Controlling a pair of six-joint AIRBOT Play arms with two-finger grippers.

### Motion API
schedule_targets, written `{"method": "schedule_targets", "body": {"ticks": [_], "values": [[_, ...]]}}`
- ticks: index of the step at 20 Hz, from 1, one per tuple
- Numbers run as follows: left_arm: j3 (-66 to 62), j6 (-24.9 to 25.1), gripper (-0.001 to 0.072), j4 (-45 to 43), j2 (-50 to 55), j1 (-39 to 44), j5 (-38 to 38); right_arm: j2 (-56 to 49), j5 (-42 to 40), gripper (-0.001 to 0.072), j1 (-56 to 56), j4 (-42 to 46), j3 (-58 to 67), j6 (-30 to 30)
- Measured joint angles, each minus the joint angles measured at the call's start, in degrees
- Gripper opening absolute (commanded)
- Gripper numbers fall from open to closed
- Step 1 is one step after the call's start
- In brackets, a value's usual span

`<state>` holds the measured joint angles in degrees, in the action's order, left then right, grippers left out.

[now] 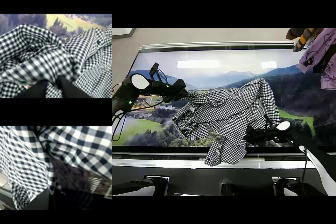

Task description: Fold the clothes and pants, and hang the long-sleeved shirts on hangers.

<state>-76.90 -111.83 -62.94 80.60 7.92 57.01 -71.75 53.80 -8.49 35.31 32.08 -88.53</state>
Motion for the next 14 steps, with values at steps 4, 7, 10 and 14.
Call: {"method": "schedule_targets", "body": {"ticks": [4,7,10,14], "values": [[0.0,1.1,0.0673,0.2,-0.4,-2.8,2.0,3.1,4.8,0.003,4.9,5.7,5.2,-3.4],[0.2,5.8,0.0673,0.6,-0.8,-7.9,6.3,6.4,11.6,0.0031,12.9,12.6,11.7,-5.3],[2.1,11.8,0.0672,1.4,-0.5,-13.0,8.0,8.3,19.1,0.0031,19.0,16.6,16.0,-6.1],[5.8,21.7,0.0671,8.5,2.8,-15.7,6.7,9.1,25.0,0.0031,21.6,18.8,17.9,-5.9]]}}
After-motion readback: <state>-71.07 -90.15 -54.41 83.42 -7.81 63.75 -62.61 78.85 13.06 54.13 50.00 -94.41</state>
